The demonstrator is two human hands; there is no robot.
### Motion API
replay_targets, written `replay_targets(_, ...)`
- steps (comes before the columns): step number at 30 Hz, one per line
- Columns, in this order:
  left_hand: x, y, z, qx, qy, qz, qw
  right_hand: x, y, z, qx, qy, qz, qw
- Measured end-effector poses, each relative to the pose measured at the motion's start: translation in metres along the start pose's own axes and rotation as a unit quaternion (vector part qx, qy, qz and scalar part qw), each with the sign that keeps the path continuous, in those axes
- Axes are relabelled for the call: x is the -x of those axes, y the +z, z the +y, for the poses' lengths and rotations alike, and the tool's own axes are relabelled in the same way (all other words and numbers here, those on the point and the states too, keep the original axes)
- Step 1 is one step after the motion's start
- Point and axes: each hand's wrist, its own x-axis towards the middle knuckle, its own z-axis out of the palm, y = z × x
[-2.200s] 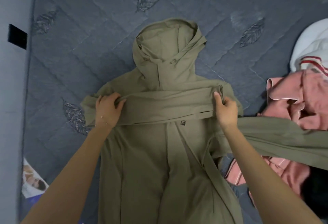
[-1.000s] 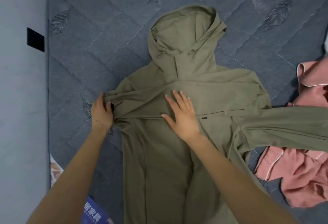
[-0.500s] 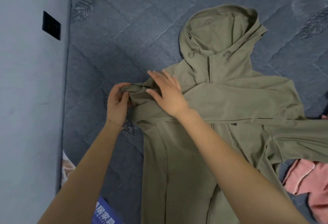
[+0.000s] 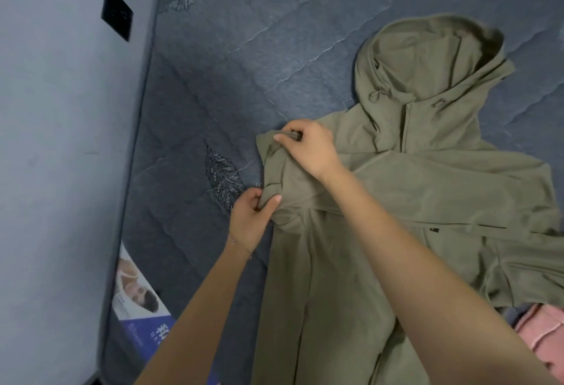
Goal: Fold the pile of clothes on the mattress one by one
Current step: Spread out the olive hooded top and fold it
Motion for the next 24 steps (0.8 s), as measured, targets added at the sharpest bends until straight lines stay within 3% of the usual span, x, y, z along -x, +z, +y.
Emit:
replay_targets(3, 0.002, -0.009, -0.003, -0.005, 0.021, 0.03, 0.999, -0.011, -0.004, -0.001, -0.078, 0.023, 0.063, 0.995)
replay_targets(6, 0.006, -0.021, -0.006, -0.025, 0.035, 0.037, 0.998, -0.013, -0.001, -0.002, -0.086, 0.01, 0.097, 0.992)
replay_targets(10, 0.012, -0.033, -0.012, -0.064, 0.003, 0.012, 0.998, -0.001, 0.018, -0.003, 0.038, -0.017, 0.084, 0.996)
replay_targets(13, 0.017, -0.037, -0.013, -0.161, 0.062, 0.062, 0.983, 0.013, 0.023, 0.0, 0.134, -0.05, 0.074, 0.987)
replay_targets(17, 0.013, -0.032, 0.004, -0.324, 0.241, 0.098, 0.91, 0.042, 0.014, 0.007, 0.155, -0.051, 0.109, 0.981)
replay_targets(20, 0.004, -0.01, 0.016, -0.5, 0.342, 0.022, 0.795, 0.069, -0.001, 0.028, 0.174, 0.004, 0.12, 0.977)
replay_targets(22, -0.003, 0.003, 0.02, -0.579, 0.343, -0.039, 0.739, 0.089, -0.011, 0.048, 0.192, 0.036, 0.116, 0.974)
replay_targets(24, -0.01, 0.009, 0.02, -0.616, 0.265, -0.059, 0.74, 0.108, -0.021, 0.07, 0.214, 0.067, 0.103, 0.969)
